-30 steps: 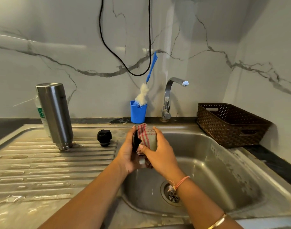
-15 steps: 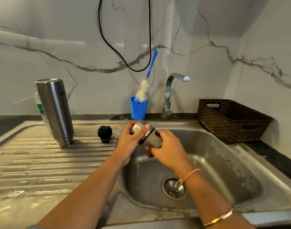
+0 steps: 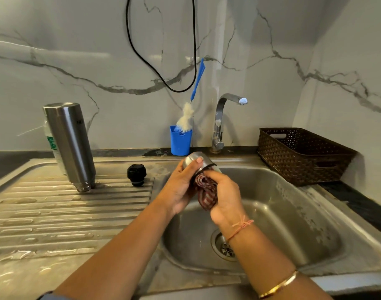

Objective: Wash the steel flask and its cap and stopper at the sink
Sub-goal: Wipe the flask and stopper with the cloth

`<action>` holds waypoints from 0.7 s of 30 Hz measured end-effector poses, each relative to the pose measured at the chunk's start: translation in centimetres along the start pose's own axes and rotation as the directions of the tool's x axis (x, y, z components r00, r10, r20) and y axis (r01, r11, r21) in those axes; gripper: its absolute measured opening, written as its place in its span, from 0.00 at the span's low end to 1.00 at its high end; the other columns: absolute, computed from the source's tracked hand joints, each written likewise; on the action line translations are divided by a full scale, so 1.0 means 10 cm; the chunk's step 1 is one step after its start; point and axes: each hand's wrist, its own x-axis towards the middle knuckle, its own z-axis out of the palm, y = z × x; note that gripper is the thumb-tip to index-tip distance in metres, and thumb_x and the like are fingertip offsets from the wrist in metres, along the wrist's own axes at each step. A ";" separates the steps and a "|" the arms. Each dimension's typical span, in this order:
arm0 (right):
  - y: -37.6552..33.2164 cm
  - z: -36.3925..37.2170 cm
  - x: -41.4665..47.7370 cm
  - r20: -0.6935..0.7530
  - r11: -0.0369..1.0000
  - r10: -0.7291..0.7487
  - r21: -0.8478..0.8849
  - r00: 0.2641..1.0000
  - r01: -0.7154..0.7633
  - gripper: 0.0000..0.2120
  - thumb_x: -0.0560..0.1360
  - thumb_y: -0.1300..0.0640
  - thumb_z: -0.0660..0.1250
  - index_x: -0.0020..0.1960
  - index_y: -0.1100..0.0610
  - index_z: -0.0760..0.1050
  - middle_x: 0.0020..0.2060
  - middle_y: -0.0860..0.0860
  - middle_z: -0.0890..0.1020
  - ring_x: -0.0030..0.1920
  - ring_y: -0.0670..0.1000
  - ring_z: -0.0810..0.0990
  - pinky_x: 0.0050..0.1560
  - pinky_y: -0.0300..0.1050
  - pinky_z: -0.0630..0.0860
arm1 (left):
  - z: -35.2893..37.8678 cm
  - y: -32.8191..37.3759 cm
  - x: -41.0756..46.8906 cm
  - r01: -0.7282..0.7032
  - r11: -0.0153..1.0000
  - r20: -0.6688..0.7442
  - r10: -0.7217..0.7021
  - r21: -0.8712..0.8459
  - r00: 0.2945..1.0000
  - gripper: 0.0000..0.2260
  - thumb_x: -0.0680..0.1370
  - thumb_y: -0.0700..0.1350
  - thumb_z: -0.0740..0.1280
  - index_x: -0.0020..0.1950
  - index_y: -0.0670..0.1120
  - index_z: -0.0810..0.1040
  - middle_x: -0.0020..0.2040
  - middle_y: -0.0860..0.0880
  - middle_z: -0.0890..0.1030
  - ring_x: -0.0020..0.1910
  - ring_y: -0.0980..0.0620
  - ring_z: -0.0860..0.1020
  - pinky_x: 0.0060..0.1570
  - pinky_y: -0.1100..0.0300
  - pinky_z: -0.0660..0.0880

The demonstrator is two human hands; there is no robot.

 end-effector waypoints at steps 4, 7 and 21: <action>0.01 -0.08 0.05 -0.060 0.932 -0.222 -0.307 0.973 0.194 0.07 0.71 0.65 0.68 0.35 0.59 0.78 0.31 0.54 0.79 0.35 0.51 0.77 0.33 0.40 0.73 | 0.11 -0.08 0.01 0.060 0.987 -0.165 -0.035 0.147 0.986 0.15 0.72 0.48 0.72 0.56 0.49 0.74 0.53 0.42 0.81 0.54 0.46 0.79 0.59 0.49 0.75; -0.05 -0.15 0.06 0.062 0.869 -0.170 -0.461 0.983 0.180 0.05 0.71 0.66 0.67 0.38 0.61 0.79 0.31 0.55 0.81 0.33 0.50 0.78 0.32 0.39 0.73 | 0.08 -0.04 -0.02 0.027 0.962 -0.163 0.018 0.273 0.987 0.11 0.73 0.47 0.71 0.53 0.50 0.73 0.51 0.43 0.80 0.50 0.48 0.78 0.57 0.52 0.75; 0.00 -0.02 -0.05 0.233 0.960 -0.076 -0.245 0.969 0.134 0.03 0.74 0.61 0.67 0.45 0.58 0.80 0.39 0.55 0.83 0.40 0.50 0.81 0.39 0.38 0.77 | -0.09 0.11 -0.04 0.119 0.980 0.102 -0.103 -0.161 0.989 0.29 0.57 0.51 0.82 0.54 0.42 0.80 0.45 0.43 0.82 0.43 0.48 0.82 0.45 0.53 0.80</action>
